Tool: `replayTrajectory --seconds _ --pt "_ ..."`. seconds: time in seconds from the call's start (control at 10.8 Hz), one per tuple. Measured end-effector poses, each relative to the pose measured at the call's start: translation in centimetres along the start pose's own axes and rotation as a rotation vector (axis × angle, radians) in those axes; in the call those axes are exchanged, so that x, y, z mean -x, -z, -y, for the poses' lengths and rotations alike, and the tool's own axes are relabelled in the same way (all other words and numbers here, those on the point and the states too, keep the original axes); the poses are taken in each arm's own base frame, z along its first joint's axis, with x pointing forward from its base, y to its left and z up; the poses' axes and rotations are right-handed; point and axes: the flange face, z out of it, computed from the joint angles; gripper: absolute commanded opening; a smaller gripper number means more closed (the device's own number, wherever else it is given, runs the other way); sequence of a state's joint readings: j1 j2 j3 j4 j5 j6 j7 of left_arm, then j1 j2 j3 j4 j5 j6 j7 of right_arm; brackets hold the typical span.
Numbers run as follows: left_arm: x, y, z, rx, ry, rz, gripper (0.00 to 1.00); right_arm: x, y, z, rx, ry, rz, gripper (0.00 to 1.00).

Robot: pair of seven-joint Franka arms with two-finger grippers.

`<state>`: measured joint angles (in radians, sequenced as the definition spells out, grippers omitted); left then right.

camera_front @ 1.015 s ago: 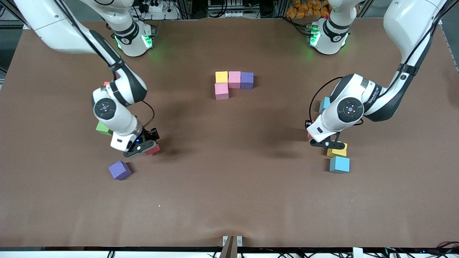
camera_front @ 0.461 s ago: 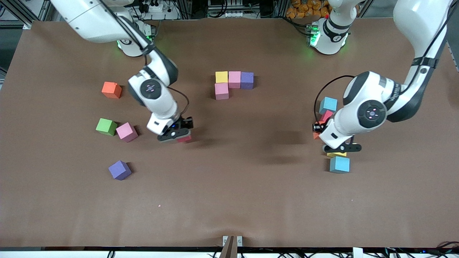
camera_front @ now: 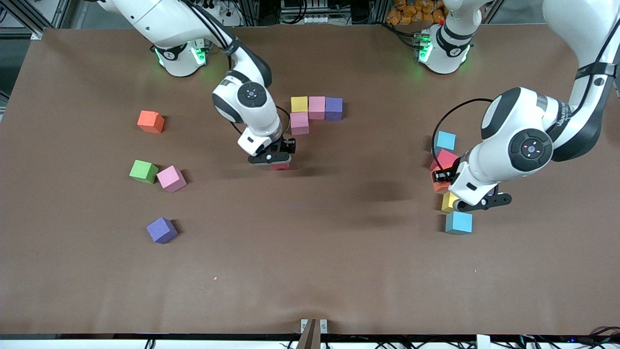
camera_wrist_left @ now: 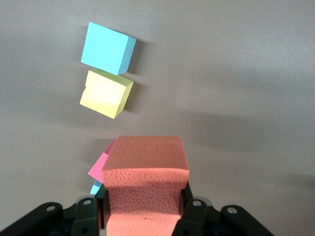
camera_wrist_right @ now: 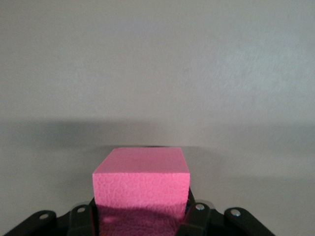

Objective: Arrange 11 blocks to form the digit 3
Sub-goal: 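Carry the red cube with the right gripper while the left gripper lifts orange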

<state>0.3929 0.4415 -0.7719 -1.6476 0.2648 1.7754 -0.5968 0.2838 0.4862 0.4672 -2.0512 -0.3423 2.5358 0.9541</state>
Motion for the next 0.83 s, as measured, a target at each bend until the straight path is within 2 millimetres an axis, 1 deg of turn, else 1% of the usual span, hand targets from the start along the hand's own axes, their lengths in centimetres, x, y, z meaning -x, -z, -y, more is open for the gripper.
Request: replayTrajectory --seconds 0.09,0.28,0.46,0.65,0.83 --pt "-0.1 0.5 0.1 0.006 0.006 -0.005 0.00 0.2 -0.2 0.5 0.000 -0.027 0.000 0.35" --pt "-0.4 1.4 0.3 0.016 0.012 -0.017 0.00 0.7 -1.1 2.1 0.016 -0.063 -0.012 0.35" --pt "-0.6 2.0 0.5 0.023 0.018 -0.027 0.00 2.1 -2.3 4.2 0.020 -0.082 -0.004 0.35" --pt "-0.7 2.2 0.6 0.025 0.021 -0.030 0.00 3.1 -3.2 5.2 0.024 -0.085 0.011 0.35" --pt "-0.7 2.2 0.6 0.025 0.027 -0.029 0.00 4.0 -3.3 6.0 0.028 -0.097 0.014 0.35"
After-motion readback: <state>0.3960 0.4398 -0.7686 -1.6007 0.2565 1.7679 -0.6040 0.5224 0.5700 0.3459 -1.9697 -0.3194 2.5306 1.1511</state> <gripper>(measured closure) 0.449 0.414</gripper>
